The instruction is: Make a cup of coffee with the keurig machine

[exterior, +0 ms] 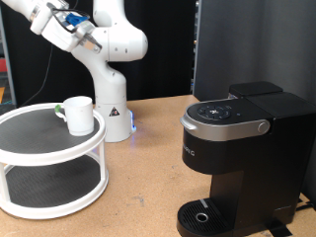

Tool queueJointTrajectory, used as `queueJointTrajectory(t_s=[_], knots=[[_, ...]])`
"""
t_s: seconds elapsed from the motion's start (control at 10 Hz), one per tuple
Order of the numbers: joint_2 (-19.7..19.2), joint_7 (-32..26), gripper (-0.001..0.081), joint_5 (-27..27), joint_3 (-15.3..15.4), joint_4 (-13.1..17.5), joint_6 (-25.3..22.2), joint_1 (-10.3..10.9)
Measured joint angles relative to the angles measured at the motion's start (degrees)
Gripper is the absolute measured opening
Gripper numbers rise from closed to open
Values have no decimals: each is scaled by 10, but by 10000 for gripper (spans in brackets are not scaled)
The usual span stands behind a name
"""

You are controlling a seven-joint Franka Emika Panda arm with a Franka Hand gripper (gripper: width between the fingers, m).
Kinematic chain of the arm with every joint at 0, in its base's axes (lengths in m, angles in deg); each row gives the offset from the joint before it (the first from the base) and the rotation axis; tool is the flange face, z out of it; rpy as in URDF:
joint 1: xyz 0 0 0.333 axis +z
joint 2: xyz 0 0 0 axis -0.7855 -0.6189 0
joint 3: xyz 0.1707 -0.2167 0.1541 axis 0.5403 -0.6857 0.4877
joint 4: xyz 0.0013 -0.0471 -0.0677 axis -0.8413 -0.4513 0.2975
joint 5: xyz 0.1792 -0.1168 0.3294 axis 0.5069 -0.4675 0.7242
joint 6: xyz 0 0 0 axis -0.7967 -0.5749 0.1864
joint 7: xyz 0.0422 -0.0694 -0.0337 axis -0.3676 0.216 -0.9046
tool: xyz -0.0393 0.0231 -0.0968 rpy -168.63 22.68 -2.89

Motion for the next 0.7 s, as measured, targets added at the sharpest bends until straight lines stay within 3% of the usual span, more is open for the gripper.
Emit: queueJointTrajectory(t_s=[0.3,0.7], knots=[[12,-13,7,-48,-44,20,-66,-31],[13,-12,7,-53,-82,65,-125,-39]])
